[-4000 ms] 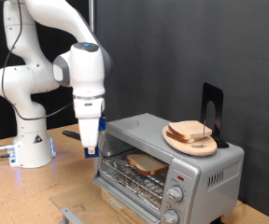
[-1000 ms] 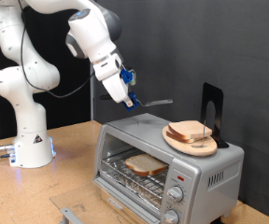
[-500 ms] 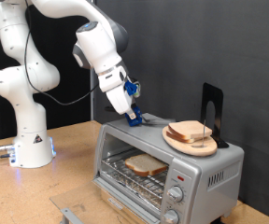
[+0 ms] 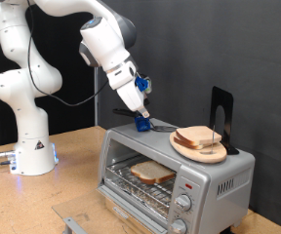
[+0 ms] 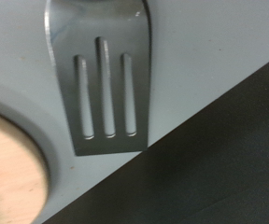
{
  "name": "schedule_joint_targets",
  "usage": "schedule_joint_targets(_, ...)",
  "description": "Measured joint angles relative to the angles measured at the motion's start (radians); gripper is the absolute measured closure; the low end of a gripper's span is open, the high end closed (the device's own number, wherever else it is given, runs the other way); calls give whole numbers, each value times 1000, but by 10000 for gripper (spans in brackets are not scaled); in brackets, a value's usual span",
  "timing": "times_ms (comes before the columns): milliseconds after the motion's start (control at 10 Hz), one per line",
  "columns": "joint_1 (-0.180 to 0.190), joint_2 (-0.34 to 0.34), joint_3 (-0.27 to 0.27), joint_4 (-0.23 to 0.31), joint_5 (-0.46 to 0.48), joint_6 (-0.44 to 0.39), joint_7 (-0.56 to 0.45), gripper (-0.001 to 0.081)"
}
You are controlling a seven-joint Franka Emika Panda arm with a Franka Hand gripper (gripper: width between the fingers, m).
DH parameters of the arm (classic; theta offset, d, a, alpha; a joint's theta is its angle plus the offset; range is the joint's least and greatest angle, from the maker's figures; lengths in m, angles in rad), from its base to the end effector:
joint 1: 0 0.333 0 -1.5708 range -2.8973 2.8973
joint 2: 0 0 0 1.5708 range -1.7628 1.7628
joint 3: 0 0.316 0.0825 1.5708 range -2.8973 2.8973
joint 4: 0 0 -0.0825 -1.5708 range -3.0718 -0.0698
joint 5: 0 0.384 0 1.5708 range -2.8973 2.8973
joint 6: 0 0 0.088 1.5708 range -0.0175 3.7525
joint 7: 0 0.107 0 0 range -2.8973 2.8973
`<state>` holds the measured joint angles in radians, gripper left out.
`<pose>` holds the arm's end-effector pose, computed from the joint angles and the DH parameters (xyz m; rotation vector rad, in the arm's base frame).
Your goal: Make a piece of toast with the oven
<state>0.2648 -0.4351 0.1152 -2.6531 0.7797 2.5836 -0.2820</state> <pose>0.3903 0.1418 0.4155 -2.6148 -0.0844 -0.4468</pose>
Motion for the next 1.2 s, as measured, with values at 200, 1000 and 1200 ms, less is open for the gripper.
schedule_joint_targets(200,-37,-31,0,-1,-63,-60,18,-3)
schedule_joint_targets(1000,-93,-212,-194,-143,1,-147,-122,-3)
schedule_joint_targets(1200,-158,-277,-246,-160,-62,-246,-128,-3)
